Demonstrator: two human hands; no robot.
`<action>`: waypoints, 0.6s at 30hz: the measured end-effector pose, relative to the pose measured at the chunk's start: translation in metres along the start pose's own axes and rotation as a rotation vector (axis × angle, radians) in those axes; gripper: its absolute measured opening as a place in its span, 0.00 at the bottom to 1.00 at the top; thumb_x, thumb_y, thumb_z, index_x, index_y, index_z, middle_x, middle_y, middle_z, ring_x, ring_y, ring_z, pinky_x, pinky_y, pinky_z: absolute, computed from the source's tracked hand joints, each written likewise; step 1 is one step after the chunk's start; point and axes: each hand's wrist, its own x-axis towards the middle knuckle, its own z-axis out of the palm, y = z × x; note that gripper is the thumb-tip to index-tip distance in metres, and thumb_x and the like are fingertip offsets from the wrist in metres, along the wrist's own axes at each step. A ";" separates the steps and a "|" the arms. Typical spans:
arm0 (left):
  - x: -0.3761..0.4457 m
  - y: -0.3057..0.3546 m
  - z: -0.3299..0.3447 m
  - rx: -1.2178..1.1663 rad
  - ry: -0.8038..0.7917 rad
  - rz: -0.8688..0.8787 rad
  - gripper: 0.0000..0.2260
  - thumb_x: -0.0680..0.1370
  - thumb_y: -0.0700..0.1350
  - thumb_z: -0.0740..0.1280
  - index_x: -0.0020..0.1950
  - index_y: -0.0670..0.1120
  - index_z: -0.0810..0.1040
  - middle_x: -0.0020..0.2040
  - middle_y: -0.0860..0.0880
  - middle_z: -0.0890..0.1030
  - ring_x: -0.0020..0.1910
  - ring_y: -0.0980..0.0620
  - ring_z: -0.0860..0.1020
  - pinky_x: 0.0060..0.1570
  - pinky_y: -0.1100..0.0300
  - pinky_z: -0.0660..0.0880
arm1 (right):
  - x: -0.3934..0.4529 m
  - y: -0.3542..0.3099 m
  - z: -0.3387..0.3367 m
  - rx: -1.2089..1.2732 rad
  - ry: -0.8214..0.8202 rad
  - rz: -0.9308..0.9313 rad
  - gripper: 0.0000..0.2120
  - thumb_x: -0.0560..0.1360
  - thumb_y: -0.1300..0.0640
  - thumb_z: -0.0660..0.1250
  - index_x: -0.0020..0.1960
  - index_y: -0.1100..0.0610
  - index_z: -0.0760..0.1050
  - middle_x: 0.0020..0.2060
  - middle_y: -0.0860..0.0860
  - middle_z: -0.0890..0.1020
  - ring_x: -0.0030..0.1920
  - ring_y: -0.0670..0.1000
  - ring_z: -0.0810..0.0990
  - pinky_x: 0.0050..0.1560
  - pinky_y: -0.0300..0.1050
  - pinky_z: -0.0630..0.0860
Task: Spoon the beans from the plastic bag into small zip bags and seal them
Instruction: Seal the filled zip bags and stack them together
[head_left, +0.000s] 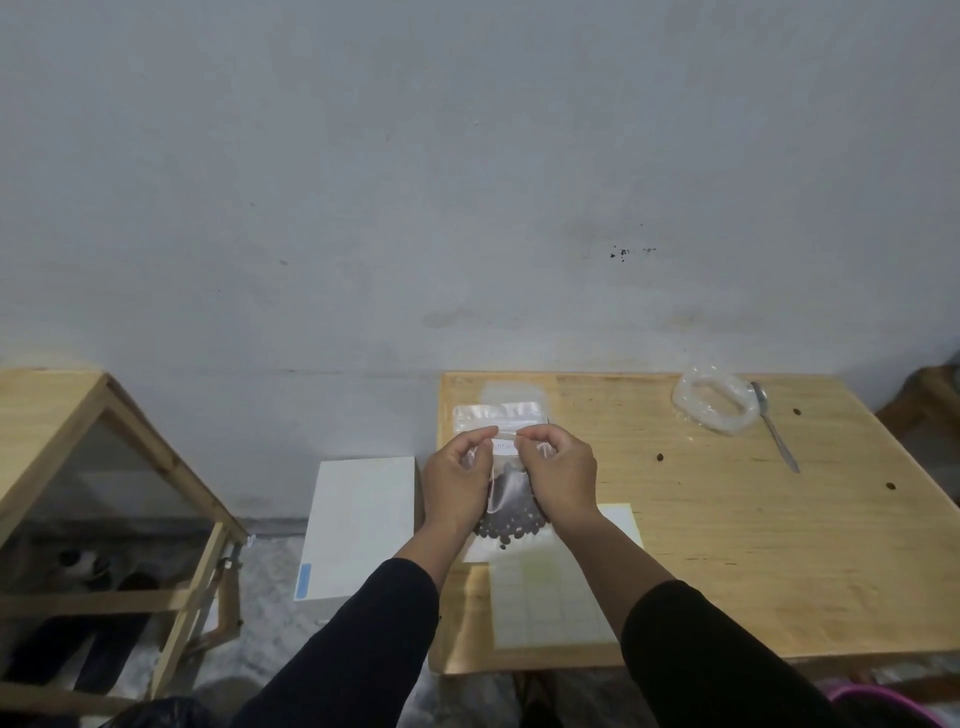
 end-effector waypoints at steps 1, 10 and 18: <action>0.001 0.000 0.001 -0.007 0.003 -0.007 0.09 0.78 0.44 0.64 0.51 0.56 0.81 0.35 0.51 0.81 0.32 0.54 0.74 0.33 0.72 0.71 | 0.001 0.002 0.000 0.003 0.001 0.005 0.04 0.73 0.58 0.67 0.44 0.52 0.80 0.42 0.46 0.82 0.47 0.48 0.80 0.52 0.42 0.75; 0.022 -0.006 -0.003 0.013 -0.001 -0.077 0.09 0.79 0.45 0.62 0.54 0.57 0.78 0.46 0.53 0.81 0.39 0.57 0.77 0.37 0.67 0.71 | 0.004 0.017 -0.019 0.064 -0.151 0.066 0.07 0.70 0.59 0.73 0.46 0.49 0.80 0.43 0.51 0.82 0.47 0.51 0.80 0.52 0.44 0.78; 0.045 -0.013 0.025 0.096 -0.059 -0.100 0.11 0.76 0.41 0.68 0.57 0.51 0.80 0.55 0.54 0.80 0.49 0.57 0.77 0.38 0.81 0.68 | 0.048 0.029 -0.034 -0.030 0.048 0.110 0.09 0.70 0.61 0.71 0.51 0.57 0.82 0.41 0.51 0.83 0.45 0.51 0.81 0.49 0.44 0.78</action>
